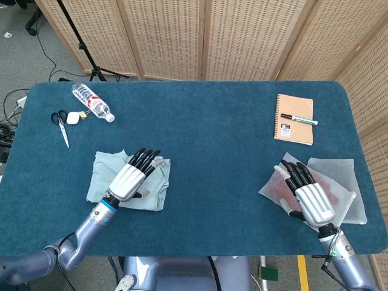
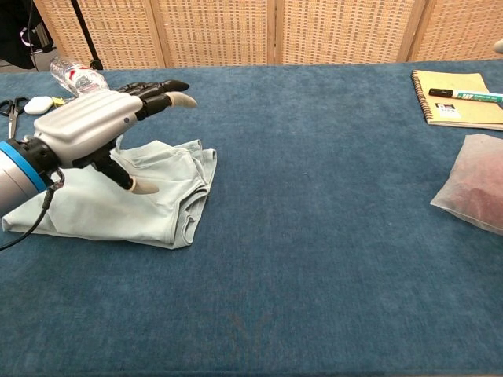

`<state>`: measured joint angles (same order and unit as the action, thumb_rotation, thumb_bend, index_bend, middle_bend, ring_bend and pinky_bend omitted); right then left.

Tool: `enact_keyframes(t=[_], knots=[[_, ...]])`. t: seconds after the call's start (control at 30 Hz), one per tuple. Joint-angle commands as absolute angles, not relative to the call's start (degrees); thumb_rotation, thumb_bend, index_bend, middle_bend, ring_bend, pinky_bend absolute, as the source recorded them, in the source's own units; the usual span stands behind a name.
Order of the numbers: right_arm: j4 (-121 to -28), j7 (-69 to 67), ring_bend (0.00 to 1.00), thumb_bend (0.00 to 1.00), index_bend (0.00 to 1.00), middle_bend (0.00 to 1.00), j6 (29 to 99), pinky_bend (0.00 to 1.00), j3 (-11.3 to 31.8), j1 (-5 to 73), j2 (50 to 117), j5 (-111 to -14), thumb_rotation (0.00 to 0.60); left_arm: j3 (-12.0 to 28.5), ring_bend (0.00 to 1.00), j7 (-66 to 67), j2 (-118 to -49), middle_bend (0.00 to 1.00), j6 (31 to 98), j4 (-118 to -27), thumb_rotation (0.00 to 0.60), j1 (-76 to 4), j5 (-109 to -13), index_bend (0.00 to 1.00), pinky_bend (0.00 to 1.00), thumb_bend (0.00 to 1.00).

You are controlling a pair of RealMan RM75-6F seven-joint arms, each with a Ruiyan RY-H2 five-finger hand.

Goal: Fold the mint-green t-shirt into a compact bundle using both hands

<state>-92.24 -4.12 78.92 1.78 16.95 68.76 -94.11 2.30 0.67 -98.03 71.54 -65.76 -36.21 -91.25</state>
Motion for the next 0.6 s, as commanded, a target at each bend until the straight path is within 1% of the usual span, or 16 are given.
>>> enact_keyframes(t=[0.03, 0.2, 0.3, 0.4, 0.6], knots=[[-92.3, -4.1, 0.00, 0.44, 0.00, 0.00, 78.9, 0.00, 1.7, 16.9, 68.8, -94.2, 0.600, 2.9, 0.00, -8.3, -95.8, 0.00, 72.4, -68.0, 0.600, -33.9, -88.6, 0.00, 0.00, 0.00], [-92.3, -4.1, 0.00, 0.44, 0.00, 0.00, 78.9, 0.00, 1.6, 16.9, 68.8, -94.3, 0.600, 3.1, 0.00, -15.0, -95.7, 0.00, 71.2, -65.9, 0.600, -32.4, -86.3, 0.00, 0.00, 0.00], [-92.3, -4.3, 0.00, 0.44, 0.00, 0.00, 79.0, 0.00, 1.6, 16.9, 68.7, -94.5, 0.600, 2.7, 0.00, -16.2, -96.0, 0.00, 70.0, -62.1, 0.600, -32.2, -85.9, 0.00, 0.00, 0.00], [-92.4, -4.4, 0.00, 0.44, 0.00, 0.00, 79.2, 0.00, 1.6, 16.9, 68.7, -94.6, 0.600, 2.5, 0.00, -20.2, -96.7, 0.00, 68.6, -59.8, 0.600, -32.3, -85.8, 0.00, 0.00, 0.00], [-92.5, -4.5, 0.00, 0.44, 0.00, 0.00, 79.3, 0.00, 1.5, 16.8, 68.5, -94.6, 0.600, 2.2, 0.00, -33.6, -99.6, 0.00, 66.8, -54.5, 0.600, -32.8, -86.5, 0.00, 0.00, 0.00]])
